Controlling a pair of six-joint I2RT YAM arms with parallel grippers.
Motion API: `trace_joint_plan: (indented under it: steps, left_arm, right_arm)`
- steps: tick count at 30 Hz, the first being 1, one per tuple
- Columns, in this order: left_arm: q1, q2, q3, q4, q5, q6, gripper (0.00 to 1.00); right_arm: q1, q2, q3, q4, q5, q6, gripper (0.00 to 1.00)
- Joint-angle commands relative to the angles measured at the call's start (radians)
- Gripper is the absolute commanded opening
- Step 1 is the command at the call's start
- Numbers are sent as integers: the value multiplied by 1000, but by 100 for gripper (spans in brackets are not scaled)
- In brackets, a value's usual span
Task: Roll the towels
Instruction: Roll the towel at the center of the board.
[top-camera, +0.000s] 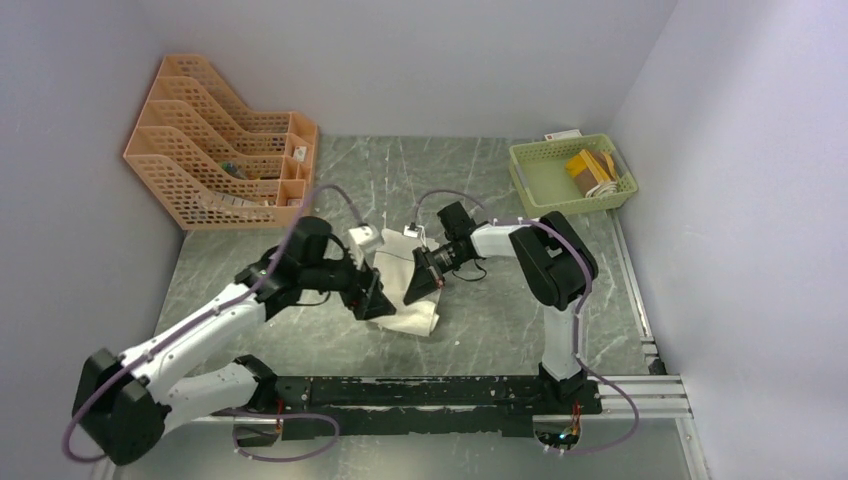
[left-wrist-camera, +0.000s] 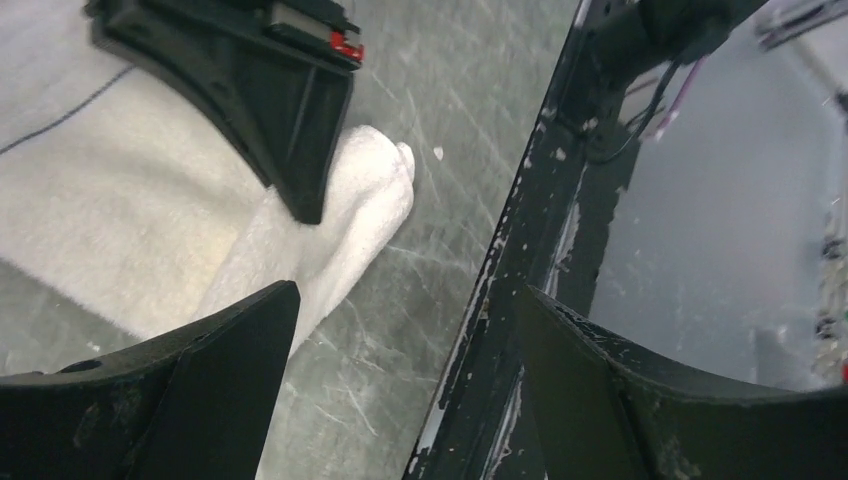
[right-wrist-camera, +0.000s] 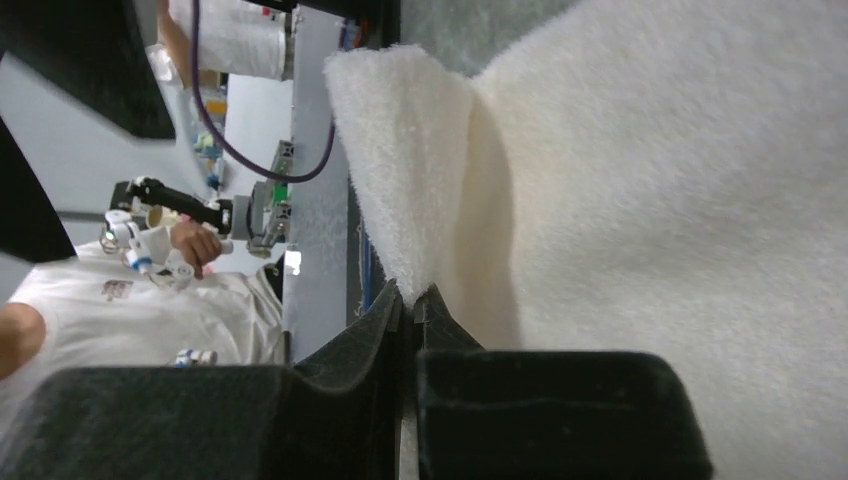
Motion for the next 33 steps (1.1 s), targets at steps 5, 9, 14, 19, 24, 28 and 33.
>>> trace_joint_plan:
  steps: [5, 9, 14, 19, 24, 28, 33]
  left_arm:
    - [-114, 64, -4, 81, -228, 223, 89]
    - [-119, -9, -69, 131, -244, 300, 89]
    - [-125, -32, -116, 156, -235, 376, 91]
    - [-135, 129, -53, 90, -351, 354, 88]
    - [-135, 307, 70, 50, -419, 172, 87]
    - [-137, 313, 65, 77, -432, 79, 87]
    - [-137, 250, 20, 85, -433, 50, 88]
  right_arm:
    - [-9, 59, -1, -8, 38, 49, 0]
    - [-10, 89, 3, -11, 49, 51, 0]
    - [-5, 120, 14, -22, 122, 60, 0]
    - [3, 93, 29, -27, 281, 92, 3]
    - [15, 32, 43, -33, 478, 127, 10]
    - [22, -33, 36, -13, 522, 149, 13]
    - [25, -66, 33, 5, 529, 162, 14]
